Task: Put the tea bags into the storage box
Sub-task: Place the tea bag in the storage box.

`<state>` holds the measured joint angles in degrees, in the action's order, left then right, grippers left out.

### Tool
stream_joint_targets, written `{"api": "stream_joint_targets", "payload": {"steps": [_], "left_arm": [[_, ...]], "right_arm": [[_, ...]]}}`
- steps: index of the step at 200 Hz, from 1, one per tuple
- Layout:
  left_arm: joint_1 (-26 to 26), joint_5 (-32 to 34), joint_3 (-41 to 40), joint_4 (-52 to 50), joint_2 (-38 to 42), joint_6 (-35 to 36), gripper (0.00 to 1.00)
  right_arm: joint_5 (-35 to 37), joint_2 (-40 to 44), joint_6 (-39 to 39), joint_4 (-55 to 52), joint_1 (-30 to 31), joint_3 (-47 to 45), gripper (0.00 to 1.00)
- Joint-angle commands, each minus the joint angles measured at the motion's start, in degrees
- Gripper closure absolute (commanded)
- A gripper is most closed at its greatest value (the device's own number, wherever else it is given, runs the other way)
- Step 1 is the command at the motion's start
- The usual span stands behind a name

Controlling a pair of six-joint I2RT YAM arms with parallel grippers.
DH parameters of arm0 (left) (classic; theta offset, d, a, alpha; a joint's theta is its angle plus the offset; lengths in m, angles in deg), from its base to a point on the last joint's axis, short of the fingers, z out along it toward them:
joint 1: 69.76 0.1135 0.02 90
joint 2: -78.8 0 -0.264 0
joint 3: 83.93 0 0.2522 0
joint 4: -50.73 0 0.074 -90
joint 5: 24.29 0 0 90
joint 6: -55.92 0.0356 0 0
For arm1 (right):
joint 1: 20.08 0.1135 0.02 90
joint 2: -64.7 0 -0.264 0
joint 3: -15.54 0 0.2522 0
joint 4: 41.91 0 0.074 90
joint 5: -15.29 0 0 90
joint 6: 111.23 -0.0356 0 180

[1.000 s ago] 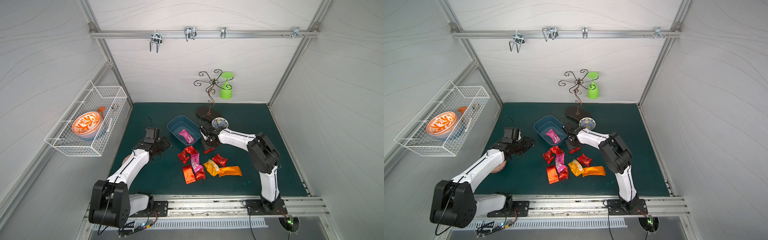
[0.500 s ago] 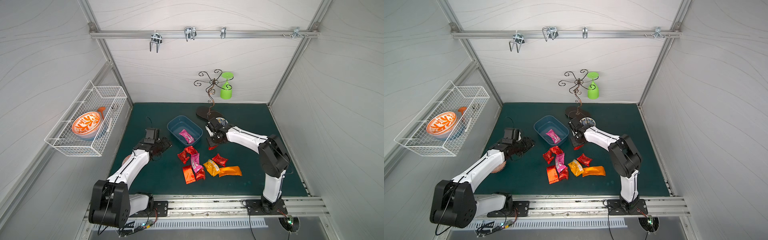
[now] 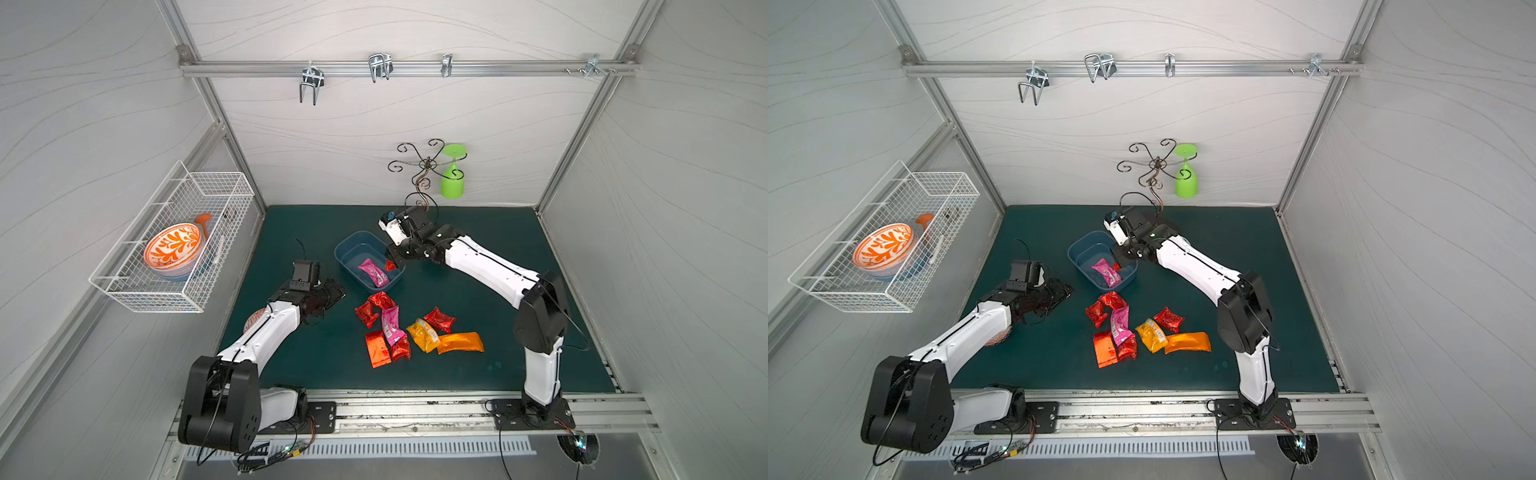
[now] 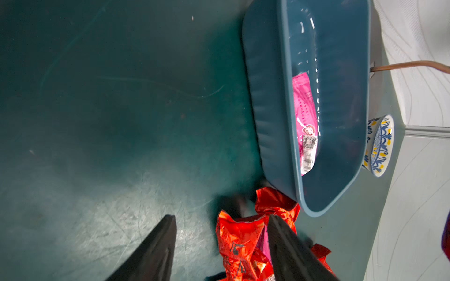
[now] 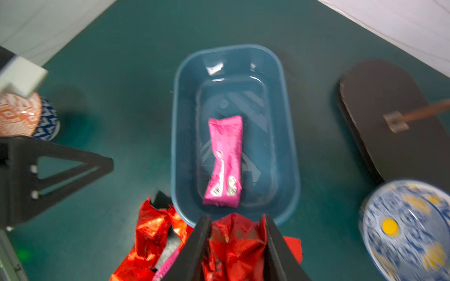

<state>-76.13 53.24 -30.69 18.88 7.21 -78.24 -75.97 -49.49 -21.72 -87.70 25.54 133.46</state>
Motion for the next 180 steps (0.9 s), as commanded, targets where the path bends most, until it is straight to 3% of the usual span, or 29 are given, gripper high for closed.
{"api": "stream_joint_targets", "payload": {"steps": [1,40,115,126,143,180], "left_arm": [[0.30,-0.64,-0.42,0.78,1.96,-0.40,0.36],[0.28,-0.58,-1.25,0.34,3.13,-0.58,0.36],[0.26,0.26,-1.79,-1.29,5.01,0.39,0.36],[0.23,0.31,-1.89,-1.17,5.05,0.23,0.36],[0.23,0.33,-1.89,-1.07,5.15,0.22,0.36],[0.29,0.66,-1.26,-1.36,5.20,0.60,0.36]], "right_arm": [[-3.26,-4.89,3.02,-0.30,0.09,4.09,0.64],[-4.43,-11.31,3.66,-0.85,0.12,9.92,0.64],[-3.21,-17.90,2.96,-1.19,0.21,10.69,0.61],[-2.98,-17.58,2.95,-1.24,0.23,10.70,0.56],[-2.39,-16.61,3.03,-1.24,0.50,10.67,0.40],[-0.51,-12.12,4.15,-2.21,1.61,9.22,0.29]]}}
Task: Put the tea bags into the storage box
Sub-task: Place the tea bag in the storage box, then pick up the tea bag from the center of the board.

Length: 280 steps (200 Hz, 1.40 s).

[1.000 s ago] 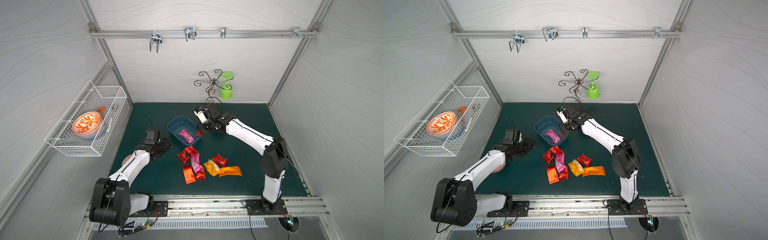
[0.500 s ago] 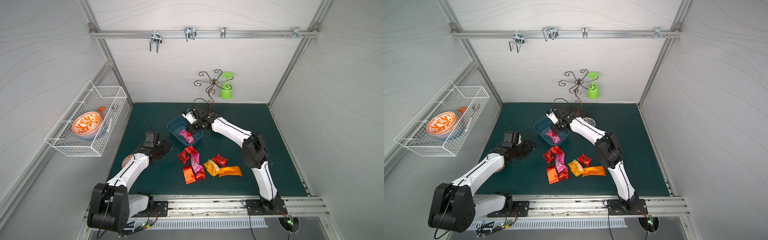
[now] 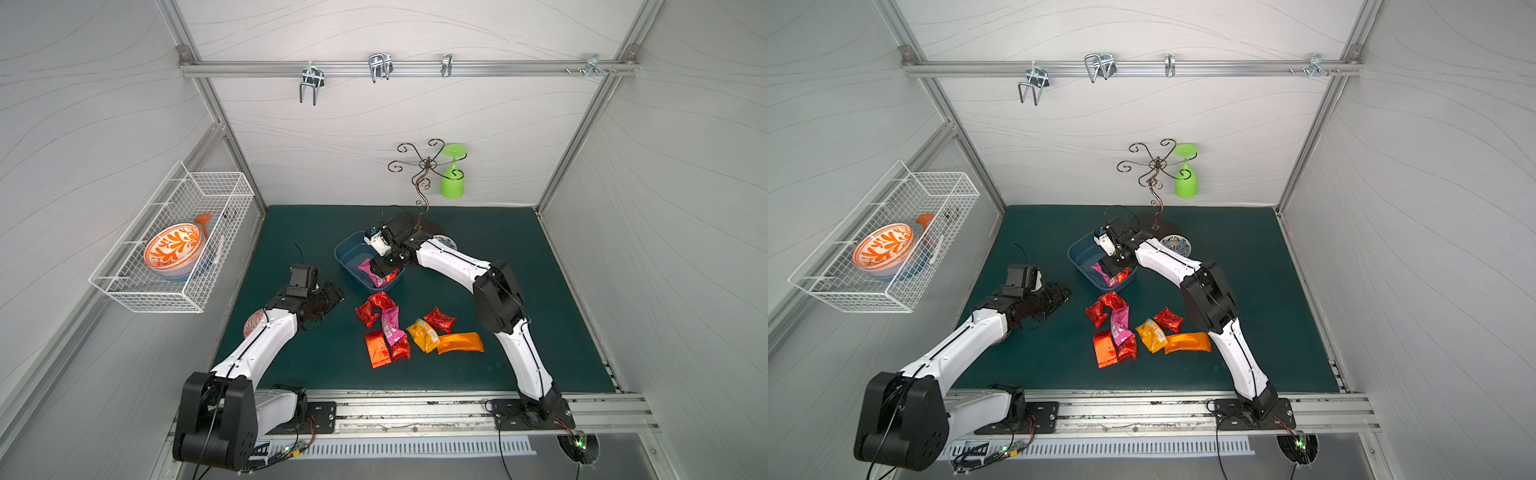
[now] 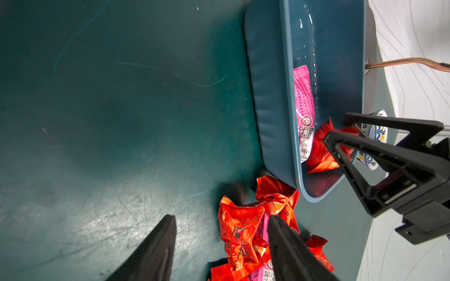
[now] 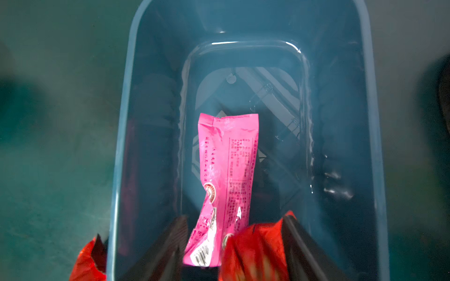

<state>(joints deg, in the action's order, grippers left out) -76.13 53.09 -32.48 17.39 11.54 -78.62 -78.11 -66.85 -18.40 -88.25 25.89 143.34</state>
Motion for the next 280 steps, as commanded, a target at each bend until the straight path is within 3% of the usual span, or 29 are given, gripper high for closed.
{"api": "stream_joint_targets", "payload": {"steps": [1,59,154,210,280], "left_arm": [[0.30,0.83,0.53,0.14,0.85,0.96,0.36],[0.27,1.19,2.45,0.71,-0.74,1.27,0.36],[0.31,0.63,2.73,1.38,-1.63,0.94,0.36],[0.30,0.63,2.78,1.39,-1.81,0.76,0.36],[0.28,0.68,3.00,0.72,-1.79,0.92,0.36]], "right_arm": [[1.72,5.46,0.89,-1.64,1.33,-0.70,0.29],[4.44,16.49,-0.93,-2.31,5.94,-11.34,0.27],[4.07,25.21,-16.64,-7.62,12.70,-29.66,0.34],[5.38,23.68,-18.12,-8.83,15.11,-32.59,0.25],[5.54,20.20,-18.85,-7.34,15.20,-31.78,0.38]]}}
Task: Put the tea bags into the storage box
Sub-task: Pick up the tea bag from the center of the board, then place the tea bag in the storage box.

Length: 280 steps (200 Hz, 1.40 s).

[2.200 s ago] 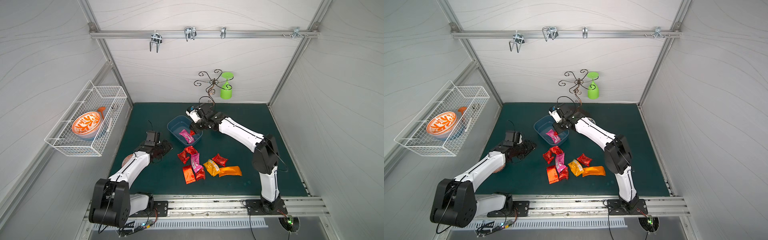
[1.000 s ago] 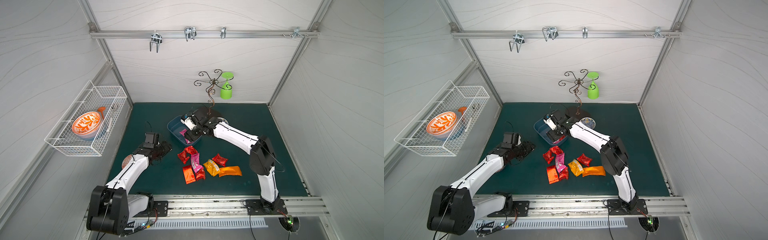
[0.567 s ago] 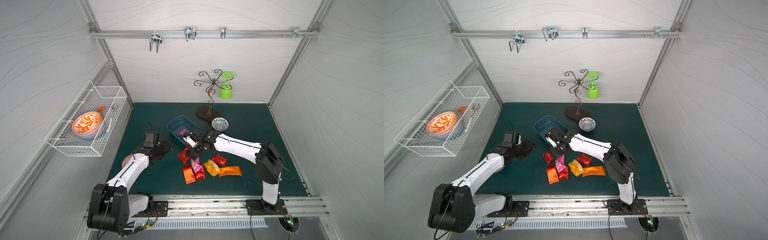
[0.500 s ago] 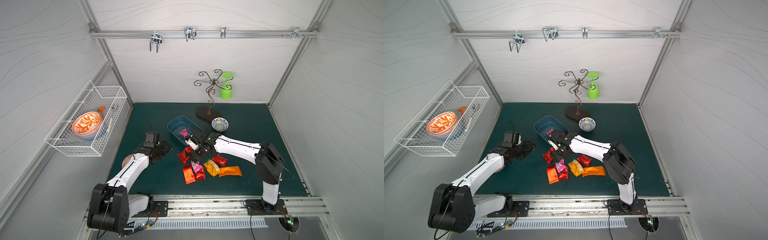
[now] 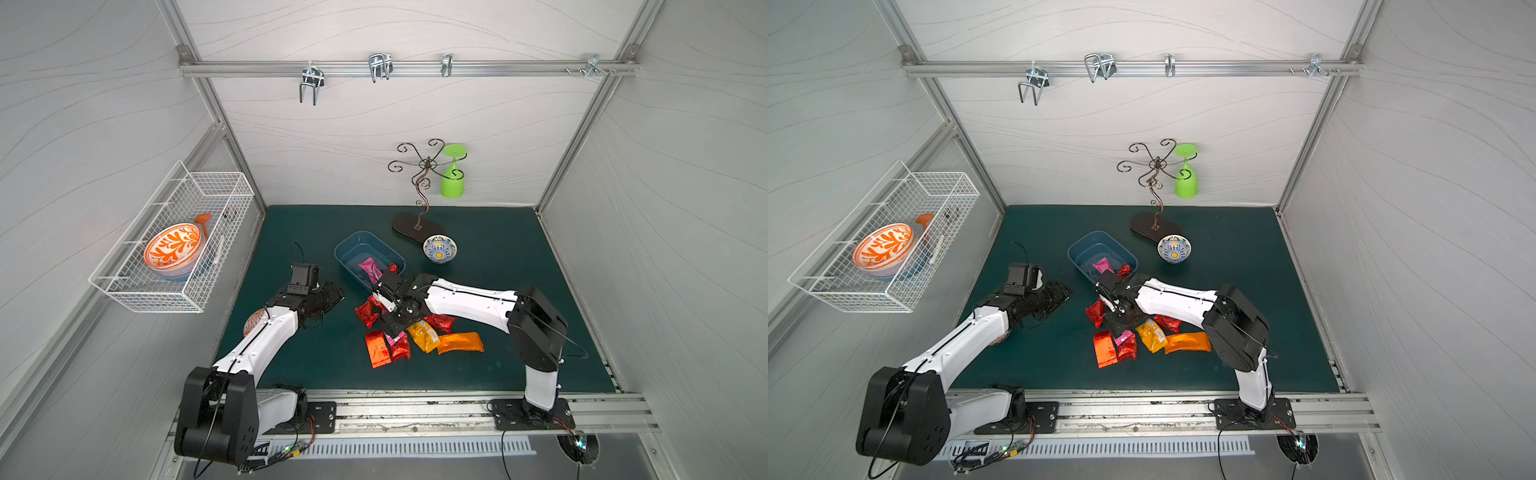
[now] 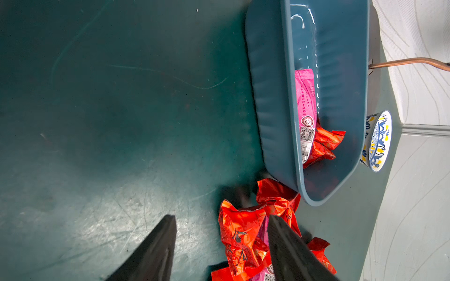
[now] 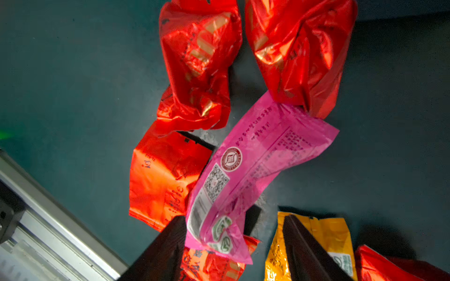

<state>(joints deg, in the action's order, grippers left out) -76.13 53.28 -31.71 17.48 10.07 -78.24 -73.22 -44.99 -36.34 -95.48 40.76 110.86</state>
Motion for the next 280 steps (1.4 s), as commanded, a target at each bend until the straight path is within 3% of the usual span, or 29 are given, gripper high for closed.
{"api": "stream_joint_targets", "payload": {"steps": [1,69,107,214,280], "left_arm": [[0.29,0.48,2.19,0.65,-0.34,0.51,0.36],[0.29,0.78,1.89,0.41,0.19,0.61,0.36],[0.23,0.82,1.88,0.34,0.28,0.64,0.36],[0.24,0.38,1.44,1.33,0.24,0.30,0.36],[0.27,0.03,1.66,0.39,0.97,0.28,0.36]], "right_arm": [[0.67,-1.66,-0.89,-0.10,0.33,0.66,0.38],[0.61,-1.61,-1.13,0.53,0.33,0.28,0.77],[1.04,0.02,-0.81,0.10,0.33,0.03,0.90],[2.25,13.36,2.01,-6.03,-1.22,-1.14,0.91],[2.46,7.52,9.93,-0.54,-4.63,8.46,0.91]]}}
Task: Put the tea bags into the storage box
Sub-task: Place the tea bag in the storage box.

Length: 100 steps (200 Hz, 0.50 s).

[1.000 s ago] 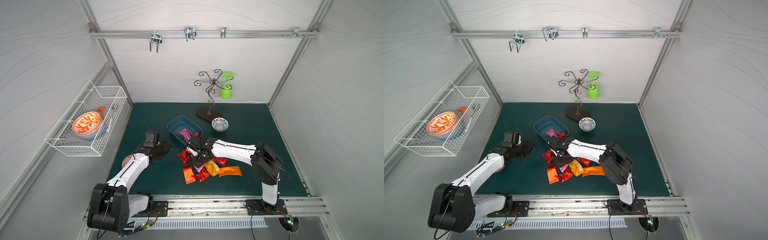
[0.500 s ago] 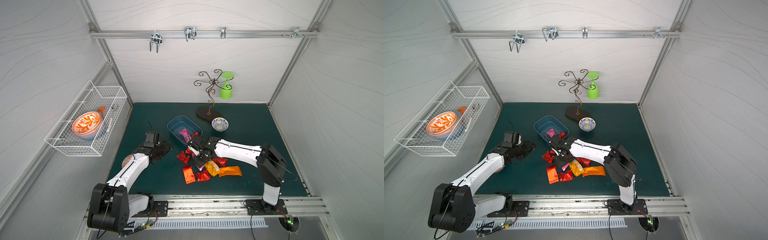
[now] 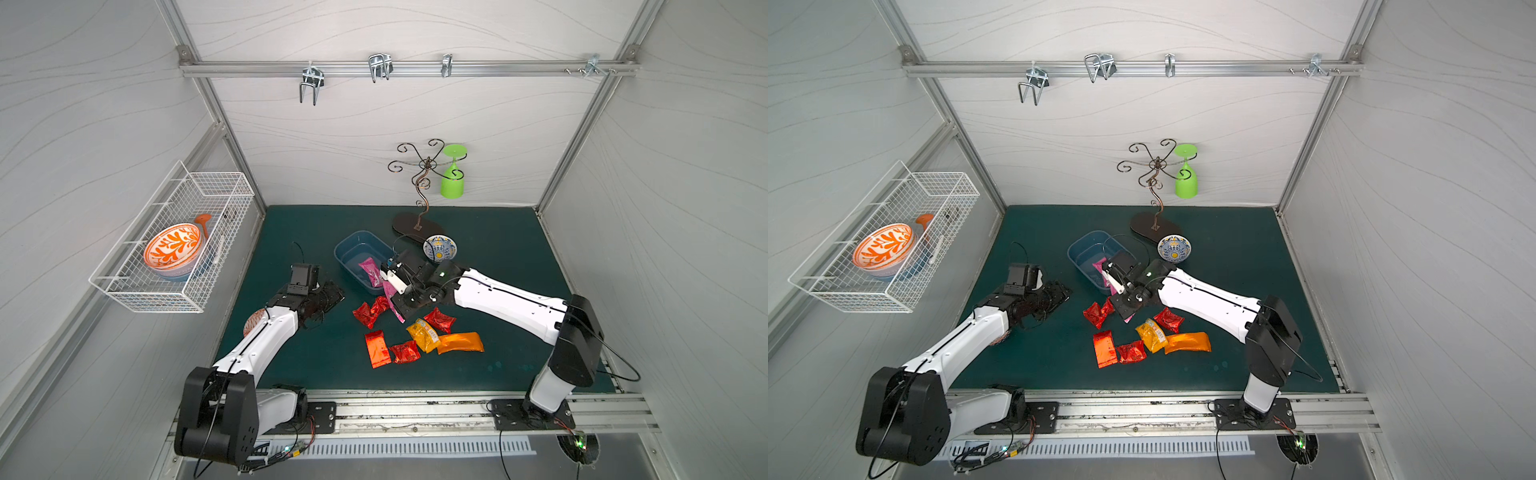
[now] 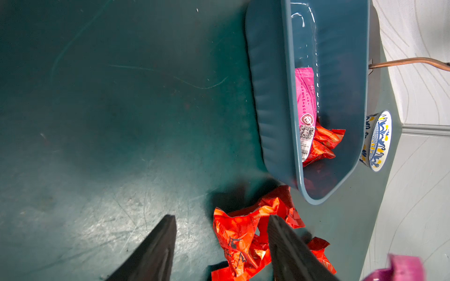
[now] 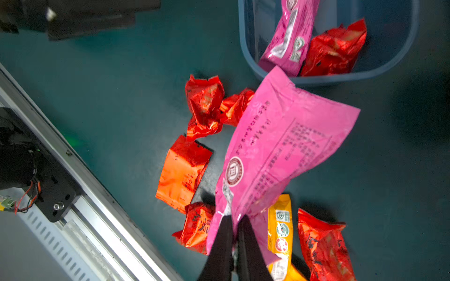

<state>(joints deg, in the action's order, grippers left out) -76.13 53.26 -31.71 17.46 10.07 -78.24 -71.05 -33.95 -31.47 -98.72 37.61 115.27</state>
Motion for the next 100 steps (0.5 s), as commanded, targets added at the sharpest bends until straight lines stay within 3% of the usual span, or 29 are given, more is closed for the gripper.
{"api": "stream_joint_targets", "payload": {"steps": [1,100], "left_arm": [[0.25,0.05,1.69,0.38,1.01,0.25,0.36],[0.25,0.04,0.21,-0.39,2.57,0.34,0.36]], "right_arm": [[0.34,-3.72,5.23,2.79,-1.59,4.25,0.91],[-0.83,-25.09,12.29,4.87,-7.05,26.75,0.91]]}}
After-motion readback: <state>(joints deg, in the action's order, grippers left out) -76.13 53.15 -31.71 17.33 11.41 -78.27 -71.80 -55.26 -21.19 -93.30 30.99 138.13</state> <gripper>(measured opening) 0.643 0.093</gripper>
